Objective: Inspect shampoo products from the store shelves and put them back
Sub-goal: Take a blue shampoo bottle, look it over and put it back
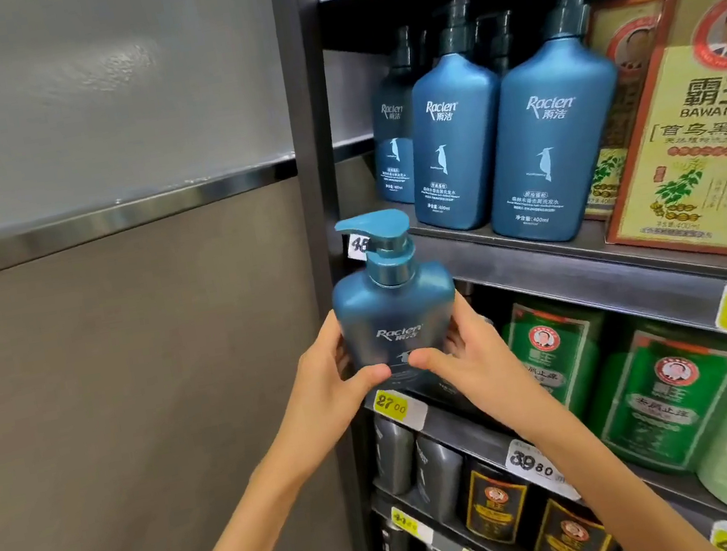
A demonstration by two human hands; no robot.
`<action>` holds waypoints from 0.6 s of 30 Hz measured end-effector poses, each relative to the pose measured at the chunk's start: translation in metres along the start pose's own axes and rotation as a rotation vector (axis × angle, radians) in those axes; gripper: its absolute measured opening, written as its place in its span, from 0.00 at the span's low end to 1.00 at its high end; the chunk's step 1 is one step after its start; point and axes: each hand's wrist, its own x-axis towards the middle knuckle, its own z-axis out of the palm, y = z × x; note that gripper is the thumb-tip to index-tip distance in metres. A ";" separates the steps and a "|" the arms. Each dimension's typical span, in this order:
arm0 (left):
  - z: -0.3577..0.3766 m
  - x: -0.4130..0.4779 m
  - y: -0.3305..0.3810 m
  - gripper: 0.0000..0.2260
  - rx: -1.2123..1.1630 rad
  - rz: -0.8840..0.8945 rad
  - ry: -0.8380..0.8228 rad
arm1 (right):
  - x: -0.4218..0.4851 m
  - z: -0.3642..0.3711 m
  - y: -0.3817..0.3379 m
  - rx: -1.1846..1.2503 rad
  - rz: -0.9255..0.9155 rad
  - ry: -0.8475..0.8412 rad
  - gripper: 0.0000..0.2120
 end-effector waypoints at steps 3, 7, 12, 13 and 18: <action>-0.004 0.002 0.003 0.23 0.110 0.079 0.007 | -0.001 0.001 -0.003 -0.051 -0.077 0.019 0.23; -0.008 0.002 0.011 0.23 0.096 0.109 -0.008 | -0.001 0.002 -0.008 -0.058 -0.128 -0.006 0.25; -0.018 -0.003 0.037 0.19 -0.055 0.056 -0.093 | 0.001 -0.005 -0.033 -0.047 -0.079 -0.072 0.22; -0.021 -0.002 0.046 0.19 -0.082 0.028 -0.105 | 0.004 -0.005 -0.041 0.014 -0.044 -0.078 0.20; -0.019 0.003 0.086 0.17 -0.418 -0.343 -0.212 | 0.017 0.001 -0.074 0.315 0.347 -0.194 0.22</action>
